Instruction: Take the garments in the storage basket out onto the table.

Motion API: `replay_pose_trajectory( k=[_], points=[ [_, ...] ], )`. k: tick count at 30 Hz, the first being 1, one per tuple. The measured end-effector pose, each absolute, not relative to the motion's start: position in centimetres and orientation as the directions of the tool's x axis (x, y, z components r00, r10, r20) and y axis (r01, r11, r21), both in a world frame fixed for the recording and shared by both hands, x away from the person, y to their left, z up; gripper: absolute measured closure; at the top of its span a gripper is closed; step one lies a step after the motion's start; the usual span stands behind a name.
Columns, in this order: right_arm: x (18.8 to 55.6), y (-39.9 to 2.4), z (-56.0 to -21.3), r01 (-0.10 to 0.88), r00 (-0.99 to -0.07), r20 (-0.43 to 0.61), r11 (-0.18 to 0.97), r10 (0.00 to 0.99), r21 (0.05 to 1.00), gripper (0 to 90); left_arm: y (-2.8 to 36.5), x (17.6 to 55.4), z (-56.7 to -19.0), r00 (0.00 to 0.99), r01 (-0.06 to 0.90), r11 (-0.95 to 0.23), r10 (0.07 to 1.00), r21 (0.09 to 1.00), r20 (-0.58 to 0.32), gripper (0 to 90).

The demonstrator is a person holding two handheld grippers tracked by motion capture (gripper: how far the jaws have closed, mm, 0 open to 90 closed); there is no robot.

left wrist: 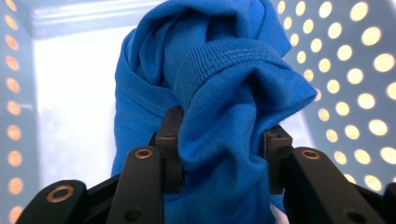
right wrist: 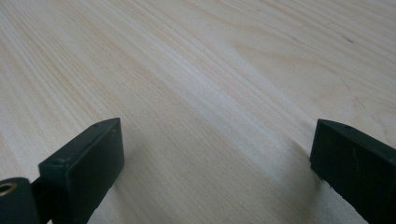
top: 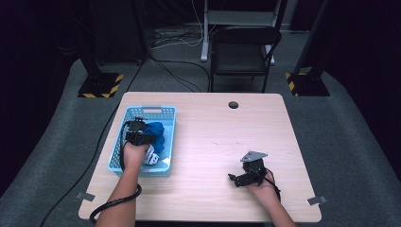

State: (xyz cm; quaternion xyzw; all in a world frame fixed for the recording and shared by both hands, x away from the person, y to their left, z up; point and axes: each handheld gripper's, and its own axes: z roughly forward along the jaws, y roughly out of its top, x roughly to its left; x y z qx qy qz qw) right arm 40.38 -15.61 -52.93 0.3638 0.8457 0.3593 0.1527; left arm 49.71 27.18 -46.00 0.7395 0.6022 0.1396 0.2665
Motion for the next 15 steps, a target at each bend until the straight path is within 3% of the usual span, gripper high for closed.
replay_pose_trajectory(
  k=[15],
  points=[
    [40.4,-15.6,-52.9,0.505,-0.689,0.001,0.479,0.725,0.718,2.3,26.7,48.5,-42.4,0.297,0.756,-0.192,0.953,0.626,-0.066,61.4]
  ],
)
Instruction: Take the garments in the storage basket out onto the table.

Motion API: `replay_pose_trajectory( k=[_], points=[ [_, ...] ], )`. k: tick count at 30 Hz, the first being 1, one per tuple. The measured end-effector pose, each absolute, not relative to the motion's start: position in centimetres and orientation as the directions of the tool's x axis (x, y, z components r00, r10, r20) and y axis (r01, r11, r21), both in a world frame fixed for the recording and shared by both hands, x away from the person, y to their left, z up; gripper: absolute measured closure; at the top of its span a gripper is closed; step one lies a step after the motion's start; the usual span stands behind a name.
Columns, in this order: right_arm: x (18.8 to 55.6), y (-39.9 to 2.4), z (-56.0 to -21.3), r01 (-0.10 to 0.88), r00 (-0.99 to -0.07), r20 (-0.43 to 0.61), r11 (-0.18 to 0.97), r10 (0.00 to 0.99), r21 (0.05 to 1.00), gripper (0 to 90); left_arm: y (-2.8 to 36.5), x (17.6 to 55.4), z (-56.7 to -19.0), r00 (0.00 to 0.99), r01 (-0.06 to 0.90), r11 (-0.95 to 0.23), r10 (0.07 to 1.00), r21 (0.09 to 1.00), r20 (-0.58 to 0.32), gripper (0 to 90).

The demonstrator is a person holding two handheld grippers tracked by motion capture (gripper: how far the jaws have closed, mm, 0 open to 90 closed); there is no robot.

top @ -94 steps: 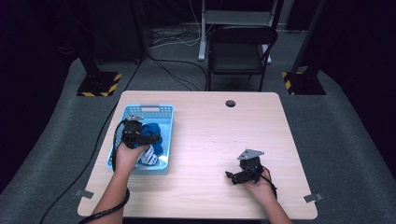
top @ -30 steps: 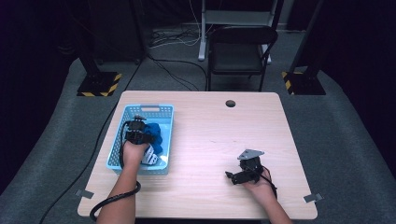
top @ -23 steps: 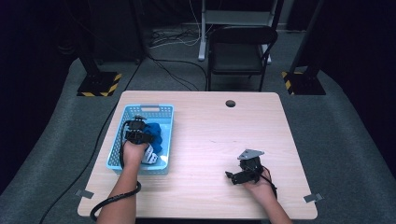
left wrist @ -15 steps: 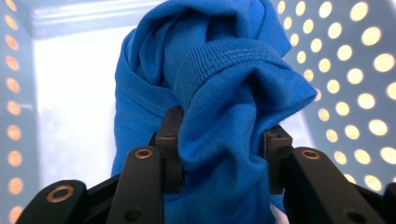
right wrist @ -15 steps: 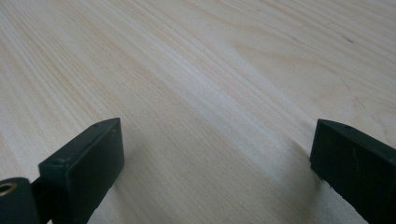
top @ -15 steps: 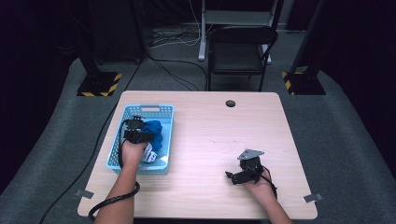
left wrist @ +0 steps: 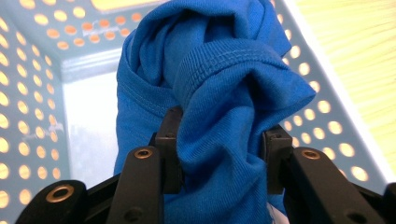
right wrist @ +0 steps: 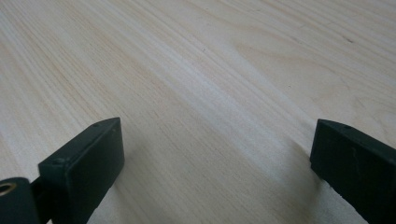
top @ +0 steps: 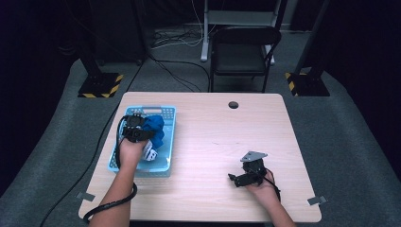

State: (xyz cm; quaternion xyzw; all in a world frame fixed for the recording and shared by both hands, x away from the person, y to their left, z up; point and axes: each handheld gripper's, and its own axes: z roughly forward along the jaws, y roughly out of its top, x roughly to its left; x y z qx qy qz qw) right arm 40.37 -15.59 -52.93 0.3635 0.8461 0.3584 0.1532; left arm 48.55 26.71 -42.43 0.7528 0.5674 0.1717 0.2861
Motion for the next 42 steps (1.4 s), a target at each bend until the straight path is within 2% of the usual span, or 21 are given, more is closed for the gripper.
replay_pose_trajectory(
  k=[21,42],
  points=[
    [40.4,-15.6,-52.9,0.505,-0.689,0.0,0.479,0.725,0.718,2.3,25.8,46.7,-40.6,0.383,0.697,-0.221,0.919,0.682,-0.094,61.5],
    [40.4,-15.6,-52.9,0.506,-0.688,0.001,0.479,0.725,0.718,2.3,22.3,45.4,-39.1,0.49,0.624,-0.291,0.869,0.726,-0.072,61.5]
  ],
)
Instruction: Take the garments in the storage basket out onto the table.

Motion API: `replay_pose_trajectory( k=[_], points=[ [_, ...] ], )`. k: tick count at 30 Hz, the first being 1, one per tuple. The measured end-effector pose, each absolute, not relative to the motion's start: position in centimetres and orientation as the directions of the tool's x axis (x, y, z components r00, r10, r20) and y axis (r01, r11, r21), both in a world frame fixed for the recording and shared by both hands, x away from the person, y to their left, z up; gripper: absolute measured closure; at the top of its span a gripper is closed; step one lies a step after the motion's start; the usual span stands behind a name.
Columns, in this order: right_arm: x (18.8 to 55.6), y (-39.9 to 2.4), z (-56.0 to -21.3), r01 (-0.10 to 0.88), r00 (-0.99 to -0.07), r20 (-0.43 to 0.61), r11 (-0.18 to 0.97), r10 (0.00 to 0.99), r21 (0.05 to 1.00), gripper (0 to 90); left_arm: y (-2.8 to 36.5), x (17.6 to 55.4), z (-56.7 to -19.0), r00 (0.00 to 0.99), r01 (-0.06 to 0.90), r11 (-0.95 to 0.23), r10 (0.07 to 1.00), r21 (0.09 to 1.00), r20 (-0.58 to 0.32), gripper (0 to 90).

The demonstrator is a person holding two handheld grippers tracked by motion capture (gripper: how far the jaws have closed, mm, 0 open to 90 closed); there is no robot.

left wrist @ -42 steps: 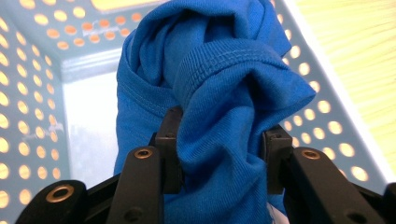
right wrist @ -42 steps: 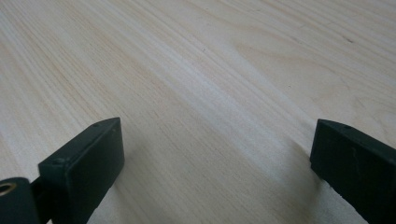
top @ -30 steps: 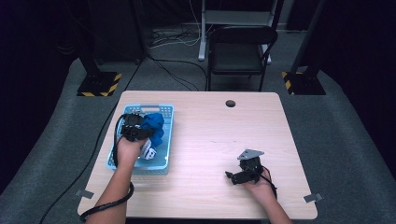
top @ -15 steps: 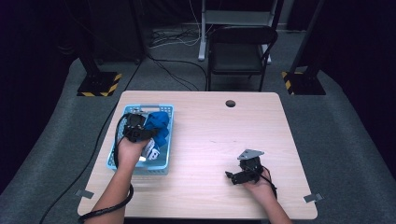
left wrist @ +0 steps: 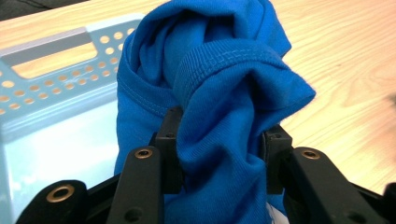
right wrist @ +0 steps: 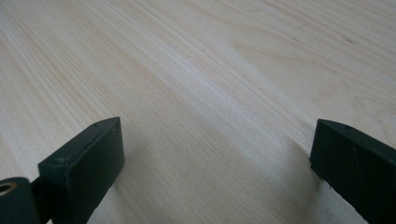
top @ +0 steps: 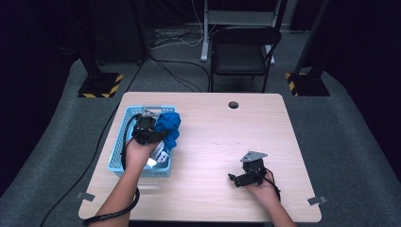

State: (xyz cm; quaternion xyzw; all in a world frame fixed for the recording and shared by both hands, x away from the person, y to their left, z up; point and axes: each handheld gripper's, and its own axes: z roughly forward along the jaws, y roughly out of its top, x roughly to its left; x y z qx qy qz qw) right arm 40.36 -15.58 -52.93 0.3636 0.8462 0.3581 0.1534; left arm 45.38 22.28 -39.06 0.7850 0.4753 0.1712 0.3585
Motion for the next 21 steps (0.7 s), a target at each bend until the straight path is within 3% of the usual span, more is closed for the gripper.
replay_pose_trajectory(
  k=[21],
  points=[
    [40.4,-15.6,-52.9,0.505,-0.689,0.0,0.479,0.725,0.718,2.3,19.5,44.4,-38.6,0.562,0.576,-0.327,0.824,0.75,-0.072,61.6]
  ],
)
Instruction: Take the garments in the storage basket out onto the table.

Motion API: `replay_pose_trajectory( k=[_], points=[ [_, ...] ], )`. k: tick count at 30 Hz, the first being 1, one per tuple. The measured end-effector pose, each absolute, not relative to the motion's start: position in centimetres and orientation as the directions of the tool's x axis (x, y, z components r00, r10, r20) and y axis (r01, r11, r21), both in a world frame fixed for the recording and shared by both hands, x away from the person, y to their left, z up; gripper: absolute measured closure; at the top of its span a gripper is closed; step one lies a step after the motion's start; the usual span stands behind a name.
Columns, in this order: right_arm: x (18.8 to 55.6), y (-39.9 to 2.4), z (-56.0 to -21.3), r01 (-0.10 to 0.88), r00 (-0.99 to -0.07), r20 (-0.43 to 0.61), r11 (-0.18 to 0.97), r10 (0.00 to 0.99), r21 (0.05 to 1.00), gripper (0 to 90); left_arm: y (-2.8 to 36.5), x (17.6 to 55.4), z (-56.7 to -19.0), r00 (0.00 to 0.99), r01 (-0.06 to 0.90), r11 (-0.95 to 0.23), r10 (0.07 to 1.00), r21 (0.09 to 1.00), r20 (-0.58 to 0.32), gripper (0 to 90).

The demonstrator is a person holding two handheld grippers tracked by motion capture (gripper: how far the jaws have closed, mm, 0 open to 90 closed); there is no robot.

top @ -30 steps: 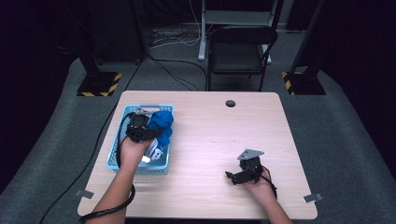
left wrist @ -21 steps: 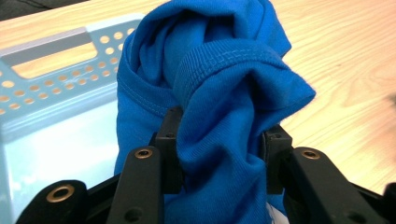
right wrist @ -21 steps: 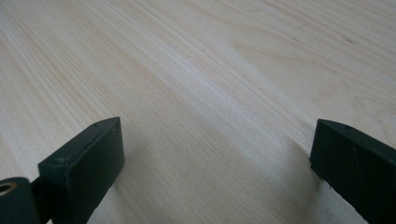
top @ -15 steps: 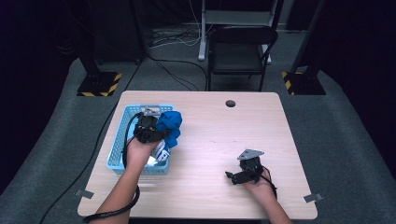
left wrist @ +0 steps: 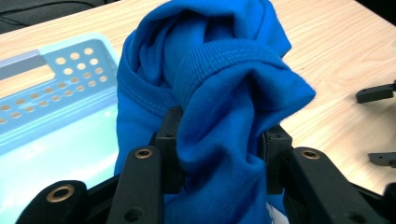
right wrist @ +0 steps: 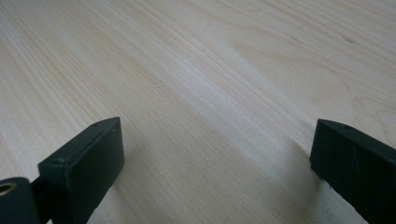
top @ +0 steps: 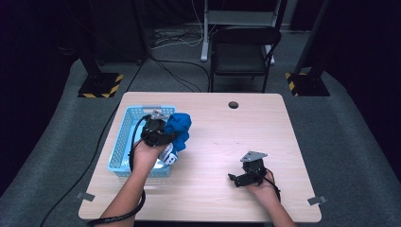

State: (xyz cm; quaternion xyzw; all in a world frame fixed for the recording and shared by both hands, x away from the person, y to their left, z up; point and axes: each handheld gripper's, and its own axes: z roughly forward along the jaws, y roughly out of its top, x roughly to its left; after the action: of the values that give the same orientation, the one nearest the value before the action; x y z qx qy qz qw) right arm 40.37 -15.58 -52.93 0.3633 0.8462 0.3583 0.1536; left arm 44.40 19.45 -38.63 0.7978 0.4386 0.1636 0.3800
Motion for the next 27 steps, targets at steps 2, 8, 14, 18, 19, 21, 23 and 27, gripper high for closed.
replay_pose_trajectory(
  k=[2,8,14,18,19,21,23,27],
  points=[
    [40.4,-15.6,-52.9,0.505,-0.689,0.001,0.479,0.725,0.718,2.3,19.1,44.4,-38.7,0.569,0.573,-0.329,0.819,0.751,-0.075,61.6],
    [40.4,-15.6,-52.9,0.505,-0.688,0.001,0.479,0.725,0.718,2.3,18.1,44.2,-39.0,0.588,0.566,-0.347,0.805,0.748,-0.072,61.5],
    [40.4,-15.6,-52.9,0.505,-0.689,0.001,0.479,0.725,0.718,2.3,17.4,44.0,-39.1,0.602,0.56,-0.36,0.796,0.747,-0.068,61.5],
    [40.4,-15.6,-52.9,0.505,-0.689,0.001,0.479,0.725,0.718,2.3,17.0,44.1,-39.2,0.61,0.553,-0.367,0.79,0.748,-0.064,61.5],
    [40.4,-15.6,-52.9,0.505,-0.689,0.0,0.479,0.725,0.718,2.3,16.7,44.0,-39.2,0.615,0.551,-0.368,0.786,0.749,-0.066,61.5],
    [40.4,-15.6,-52.9,0.505,-0.689,0.001,0.479,0.725,0.718,2.3,16.5,44.0,-39.2,0.622,0.547,-0.374,0.781,0.749,-0.065,61.5],
    [40.4,-15.6,-52.9,0.505,-0.689,0.001,0.479,0.725,0.718,2.3,16.3,44.0,-39.3,0.623,0.547,-0.374,0.779,0.749,-0.066,61.6],
    [40.4,-15.6,-52.9,0.505,-0.689,0.001,0.479,0.725,0.718,2.3,15.7,43.8,-39.6,0.633,0.545,-0.382,0.771,0.747,-0.068,61.5]
  ],
)
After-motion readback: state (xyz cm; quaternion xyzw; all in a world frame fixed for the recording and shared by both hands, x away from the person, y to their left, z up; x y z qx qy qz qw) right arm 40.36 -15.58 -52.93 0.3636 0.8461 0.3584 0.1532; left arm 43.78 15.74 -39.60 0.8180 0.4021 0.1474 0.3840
